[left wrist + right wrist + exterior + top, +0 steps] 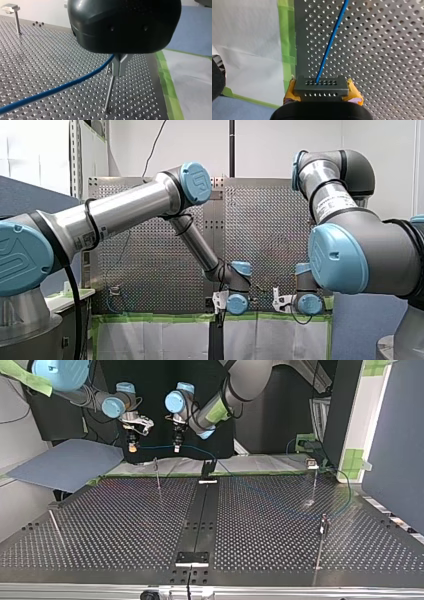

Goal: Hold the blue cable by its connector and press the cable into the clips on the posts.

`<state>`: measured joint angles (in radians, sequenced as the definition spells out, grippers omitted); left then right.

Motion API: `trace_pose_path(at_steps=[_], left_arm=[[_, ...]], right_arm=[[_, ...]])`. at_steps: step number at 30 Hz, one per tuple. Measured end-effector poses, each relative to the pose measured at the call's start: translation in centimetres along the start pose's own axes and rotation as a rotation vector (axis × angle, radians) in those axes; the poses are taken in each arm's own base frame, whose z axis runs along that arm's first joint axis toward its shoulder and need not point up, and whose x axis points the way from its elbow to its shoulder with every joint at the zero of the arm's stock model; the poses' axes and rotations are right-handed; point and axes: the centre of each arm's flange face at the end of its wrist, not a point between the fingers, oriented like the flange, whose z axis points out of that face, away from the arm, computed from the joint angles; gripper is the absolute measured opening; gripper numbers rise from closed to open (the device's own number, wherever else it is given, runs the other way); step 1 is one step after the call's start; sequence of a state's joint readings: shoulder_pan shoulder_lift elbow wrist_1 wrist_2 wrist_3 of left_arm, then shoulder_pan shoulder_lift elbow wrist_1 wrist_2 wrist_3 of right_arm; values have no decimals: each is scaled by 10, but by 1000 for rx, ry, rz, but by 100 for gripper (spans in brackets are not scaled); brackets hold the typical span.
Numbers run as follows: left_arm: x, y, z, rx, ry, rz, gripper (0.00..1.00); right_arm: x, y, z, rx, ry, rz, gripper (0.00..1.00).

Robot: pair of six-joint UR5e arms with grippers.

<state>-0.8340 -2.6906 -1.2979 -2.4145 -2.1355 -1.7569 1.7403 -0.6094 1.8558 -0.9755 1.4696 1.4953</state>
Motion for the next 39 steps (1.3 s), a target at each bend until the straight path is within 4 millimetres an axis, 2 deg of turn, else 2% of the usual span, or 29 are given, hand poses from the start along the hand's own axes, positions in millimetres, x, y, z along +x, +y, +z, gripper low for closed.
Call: trace_pose_path(at_steps=[5,13,27,35,39], left_arm=[[6,-5,4,3,-12,-5,0],[22,-14,12,-1,3,3,0],[19,-4,26,-24,-6,1,0],[16,-14,22,-19,-5,31,0],[11,-22,22,-25,-5,68,0]], right_arm=[[-9,6,7,31,0,5,0],[-3,21,18,80,25,22,0],[0,54,23,93,43,34,0],[4,66,28,110,54,30,0],[16,70,29,133,60,36,0]])
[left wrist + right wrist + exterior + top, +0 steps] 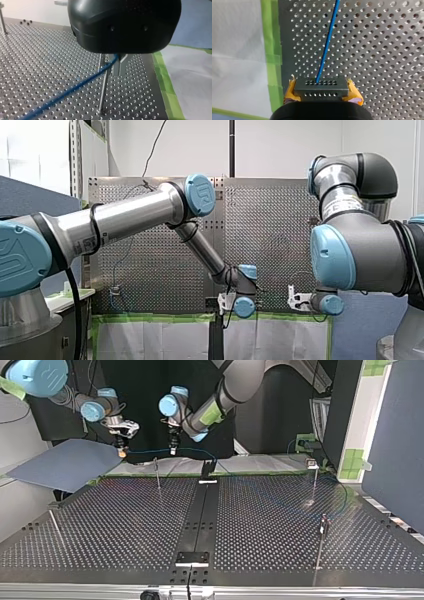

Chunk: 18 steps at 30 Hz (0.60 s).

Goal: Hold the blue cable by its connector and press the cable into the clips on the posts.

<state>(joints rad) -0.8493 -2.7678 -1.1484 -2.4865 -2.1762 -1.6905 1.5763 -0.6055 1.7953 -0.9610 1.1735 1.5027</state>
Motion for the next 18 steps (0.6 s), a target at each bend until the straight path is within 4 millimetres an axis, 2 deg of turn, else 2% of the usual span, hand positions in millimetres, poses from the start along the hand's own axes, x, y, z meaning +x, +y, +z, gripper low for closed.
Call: trace_pose_path(at_steps=[4,11,18], left_arm=[[-9,-7,2,-20,3,47,0],[-15,-13,6,13,12,92,0],[-3,-14,13,59,26,94,0]], right_arm=[[13,4,0,15,7,15,0],[20,11,2,-8,12,43,0],[21,24,2,-86,23,111,0]])
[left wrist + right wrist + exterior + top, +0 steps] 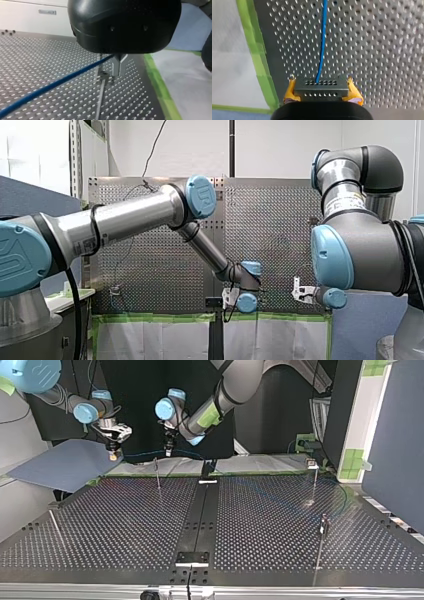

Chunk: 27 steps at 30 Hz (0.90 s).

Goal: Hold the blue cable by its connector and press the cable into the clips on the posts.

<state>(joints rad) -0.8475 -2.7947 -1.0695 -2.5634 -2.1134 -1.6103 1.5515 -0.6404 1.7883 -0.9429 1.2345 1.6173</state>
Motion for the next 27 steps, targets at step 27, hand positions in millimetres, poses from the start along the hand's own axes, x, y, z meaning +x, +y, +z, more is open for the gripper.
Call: trace_pose_path(at_steps=[27], left_arm=[[3,18,48,-8,-18,-81,0]], right_arm=[[4,-2,5,15,26,39,0]])
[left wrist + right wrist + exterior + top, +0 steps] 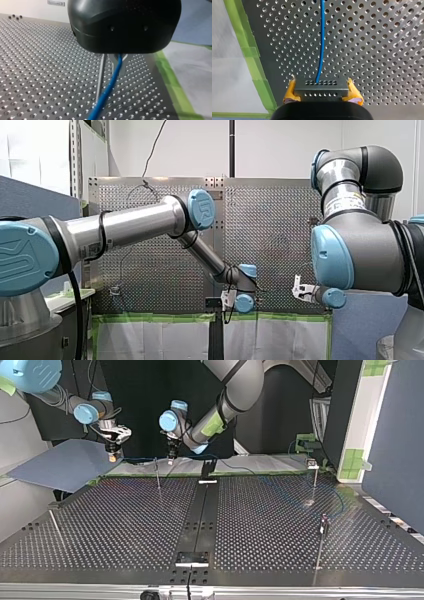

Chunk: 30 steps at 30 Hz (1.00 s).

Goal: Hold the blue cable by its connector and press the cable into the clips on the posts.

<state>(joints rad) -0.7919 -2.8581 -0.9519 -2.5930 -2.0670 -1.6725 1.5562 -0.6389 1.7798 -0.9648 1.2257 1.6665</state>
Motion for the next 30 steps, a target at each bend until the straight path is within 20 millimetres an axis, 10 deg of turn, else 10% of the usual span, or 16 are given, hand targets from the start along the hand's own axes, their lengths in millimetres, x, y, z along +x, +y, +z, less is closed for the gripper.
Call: trace_pose_path(at_steps=[30], left_arm=[[7,33,19,21,30,6,0]], right_arm=[[-20,1,14,4,-6,-4,0]])
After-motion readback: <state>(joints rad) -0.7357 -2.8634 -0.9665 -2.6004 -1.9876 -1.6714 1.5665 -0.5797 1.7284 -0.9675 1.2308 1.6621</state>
